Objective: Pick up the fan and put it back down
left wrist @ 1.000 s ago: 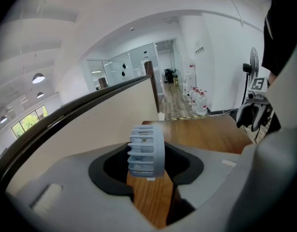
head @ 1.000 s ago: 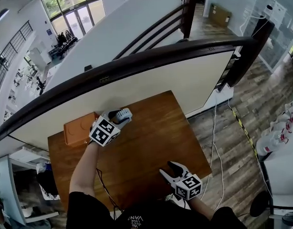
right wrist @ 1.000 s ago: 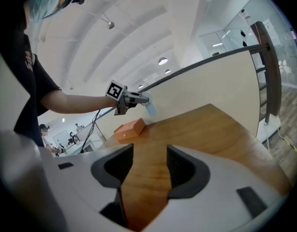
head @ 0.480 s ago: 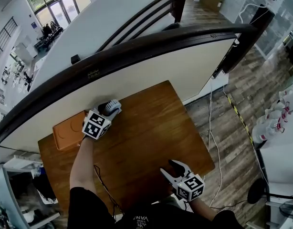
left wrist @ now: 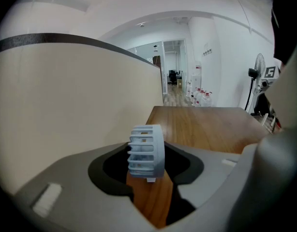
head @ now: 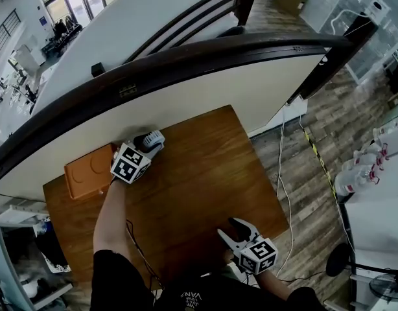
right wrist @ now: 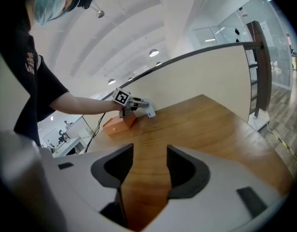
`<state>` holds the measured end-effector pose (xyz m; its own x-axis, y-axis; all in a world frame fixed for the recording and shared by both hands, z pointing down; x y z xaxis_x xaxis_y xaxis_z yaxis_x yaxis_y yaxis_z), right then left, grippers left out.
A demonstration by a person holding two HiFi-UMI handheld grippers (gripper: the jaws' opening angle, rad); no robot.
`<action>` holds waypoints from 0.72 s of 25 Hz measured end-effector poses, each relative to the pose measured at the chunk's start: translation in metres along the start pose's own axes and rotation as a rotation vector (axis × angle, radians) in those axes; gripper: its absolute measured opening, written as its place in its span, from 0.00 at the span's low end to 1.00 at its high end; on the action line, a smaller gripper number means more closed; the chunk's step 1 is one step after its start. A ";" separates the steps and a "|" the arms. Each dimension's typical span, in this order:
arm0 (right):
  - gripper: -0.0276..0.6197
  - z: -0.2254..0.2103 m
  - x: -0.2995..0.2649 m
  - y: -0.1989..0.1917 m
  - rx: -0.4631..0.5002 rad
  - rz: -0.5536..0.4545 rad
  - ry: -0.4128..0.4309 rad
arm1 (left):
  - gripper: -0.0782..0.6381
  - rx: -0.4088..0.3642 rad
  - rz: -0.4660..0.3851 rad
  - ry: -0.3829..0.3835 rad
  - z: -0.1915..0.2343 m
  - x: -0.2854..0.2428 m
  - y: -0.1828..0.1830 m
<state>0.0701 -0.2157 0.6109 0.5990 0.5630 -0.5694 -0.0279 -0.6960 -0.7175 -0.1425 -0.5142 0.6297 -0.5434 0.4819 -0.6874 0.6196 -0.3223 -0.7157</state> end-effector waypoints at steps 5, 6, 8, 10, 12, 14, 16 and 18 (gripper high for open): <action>0.33 0.002 0.001 0.000 0.000 -0.008 0.006 | 0.43 0.074 -0.049 0.031 0.008 0.004 0.005; 0.33 0.002 0.003 0.000 0.004 -0.006 0.005 | 0.44 0.081 -0.053 0.034 0.009 0.005 0.006; 0.33 0.001 0.006 0.001 0.007 -0.008 0.000 | 0.49 0.094 -0.053 0.037 0.008 0.008 0.007; 0.33 0.000 0.011 0.000 0.009 -0.017 -0.006 | 0.52 0.105 -0.051 0.045 0.005 0.011 0.007; 0.33 -0.001 0.014 0.000 0.012 -0.024 -0.009 | 0.56 0.115 -0.058 0.067 0.004 0.017 0.009; 0.33 -0.001 0.018 0.001 0.017 -0.030 -0.009 | 0.58 0.133 -0.078 0.094 0.003 0.026 0.012; 0.33 -0.001 0.023 0.002 0.022 -0.037 -0.007 | 0.59 0.147 -0.098 0.116 0.000 0.035 0.015; 0.33 0.000 0.027 0.002 0.027 -0.046 -0.004 | 0.60 0.149 -0.114 0.132 -0.004 0.044 0.018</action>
<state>0.0864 -0.2019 0.5942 0.5973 0.5959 -0.5368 -0.0219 -0.6569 -0.7537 -0.1529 -0.4960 0.5866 -0.5201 0.6216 -0.5858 0.4626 -0.3715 -0.8050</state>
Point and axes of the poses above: the fingertips, and each gripper's own axes: x backward along the fingers, z to its left, y out of its top, the point moved 3 cm from there along x, backward along the fingers, and after that the axes turned 5 degrees about z, right-handed, at the moved point
